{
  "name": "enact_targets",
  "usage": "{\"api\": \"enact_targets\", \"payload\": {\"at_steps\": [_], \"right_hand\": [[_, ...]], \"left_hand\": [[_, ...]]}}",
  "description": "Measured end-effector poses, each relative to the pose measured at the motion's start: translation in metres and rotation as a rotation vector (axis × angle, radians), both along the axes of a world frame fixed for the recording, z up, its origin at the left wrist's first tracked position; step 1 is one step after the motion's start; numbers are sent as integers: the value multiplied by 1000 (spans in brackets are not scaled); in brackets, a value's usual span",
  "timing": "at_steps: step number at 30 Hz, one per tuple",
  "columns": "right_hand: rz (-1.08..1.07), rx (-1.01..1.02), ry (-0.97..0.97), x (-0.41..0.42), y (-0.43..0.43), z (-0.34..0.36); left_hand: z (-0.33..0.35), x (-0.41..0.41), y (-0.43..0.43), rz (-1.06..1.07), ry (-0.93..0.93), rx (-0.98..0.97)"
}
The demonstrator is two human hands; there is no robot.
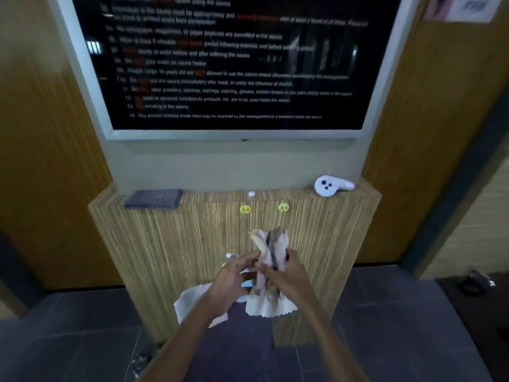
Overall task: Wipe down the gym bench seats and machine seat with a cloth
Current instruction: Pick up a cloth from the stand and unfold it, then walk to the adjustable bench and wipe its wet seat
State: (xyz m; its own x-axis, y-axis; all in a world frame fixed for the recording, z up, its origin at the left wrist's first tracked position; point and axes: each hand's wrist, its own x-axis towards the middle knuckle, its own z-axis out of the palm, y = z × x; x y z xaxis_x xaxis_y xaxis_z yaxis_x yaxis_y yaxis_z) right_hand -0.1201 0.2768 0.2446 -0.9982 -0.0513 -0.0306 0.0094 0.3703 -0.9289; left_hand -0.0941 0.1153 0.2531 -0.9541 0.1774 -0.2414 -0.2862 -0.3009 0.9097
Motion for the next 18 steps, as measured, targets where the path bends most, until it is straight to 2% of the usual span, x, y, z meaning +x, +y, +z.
{"api": "enact_targets", "payload": {"at_steps": [6, 10, 13, 18], "right_hand": [[-95, 102, 55, 20, 40, 2], [-173, 174, 14, 39, 76, -12], [-288, 209, -58, 57, 113, -24], [-576, 288, -204, 108, 187, -46]], "left_hand": [[1, 7, 37, -42, 37, -84], [-17, -4, 55, 9, 22, -271], [-41, -13, 69, -36, 104, -460], [-77, -25, 116, -355, 387, -900]]}}
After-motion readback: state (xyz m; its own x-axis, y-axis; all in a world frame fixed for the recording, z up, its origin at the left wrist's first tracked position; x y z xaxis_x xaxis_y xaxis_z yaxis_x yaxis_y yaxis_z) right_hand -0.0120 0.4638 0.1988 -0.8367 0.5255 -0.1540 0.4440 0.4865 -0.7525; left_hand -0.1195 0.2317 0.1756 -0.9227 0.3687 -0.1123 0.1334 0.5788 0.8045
